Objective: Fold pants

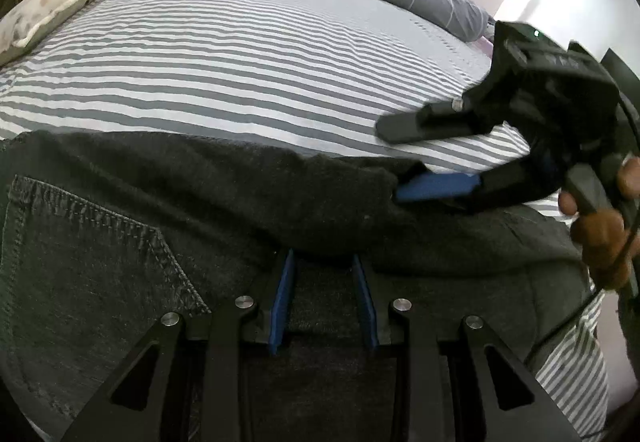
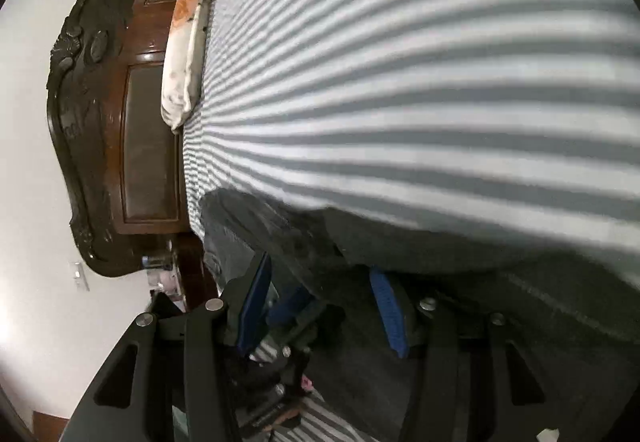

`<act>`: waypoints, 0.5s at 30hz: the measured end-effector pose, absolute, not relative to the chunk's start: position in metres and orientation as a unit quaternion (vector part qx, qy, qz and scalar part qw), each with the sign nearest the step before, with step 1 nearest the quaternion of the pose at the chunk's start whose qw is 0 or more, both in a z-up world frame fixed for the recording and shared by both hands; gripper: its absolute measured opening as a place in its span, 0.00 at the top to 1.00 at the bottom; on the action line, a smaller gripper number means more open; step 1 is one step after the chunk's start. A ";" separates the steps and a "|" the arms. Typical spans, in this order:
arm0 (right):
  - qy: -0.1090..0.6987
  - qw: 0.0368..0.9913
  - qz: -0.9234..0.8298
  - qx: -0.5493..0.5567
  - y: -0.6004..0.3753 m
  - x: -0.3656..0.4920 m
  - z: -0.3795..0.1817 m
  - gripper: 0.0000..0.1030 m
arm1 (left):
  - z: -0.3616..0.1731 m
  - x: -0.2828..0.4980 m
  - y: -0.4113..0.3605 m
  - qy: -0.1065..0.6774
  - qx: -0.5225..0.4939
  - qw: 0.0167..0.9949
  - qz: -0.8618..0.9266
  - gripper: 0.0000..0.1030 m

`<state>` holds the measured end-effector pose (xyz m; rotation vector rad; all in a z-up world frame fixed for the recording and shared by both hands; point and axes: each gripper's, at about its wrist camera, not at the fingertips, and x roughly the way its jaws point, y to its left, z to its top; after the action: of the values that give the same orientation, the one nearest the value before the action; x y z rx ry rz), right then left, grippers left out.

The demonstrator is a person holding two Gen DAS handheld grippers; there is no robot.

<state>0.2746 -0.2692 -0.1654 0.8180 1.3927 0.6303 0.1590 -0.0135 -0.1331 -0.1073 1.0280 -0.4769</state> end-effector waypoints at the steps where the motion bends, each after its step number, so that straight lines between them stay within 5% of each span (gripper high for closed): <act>1: 0.610 0.656 0.275 0.349 -0.274 0.275 -0.158 0.52 | -0.133 0.158 -0.012 0.487 -0.051 0.842 -0.226 0.69; 15: 0.637 0.636 0.305 0.313 -0.289 0.272 -0.172 0.49 | -0.132 0.159 -0.024 0.482 -0.045 0.846 -0.222 0.69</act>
<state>0.2718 -0.2887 -0.1719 0.7146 1.4545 0.6960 0.1593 -0.0236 -0.1321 -0.0956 1.0171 -0.4678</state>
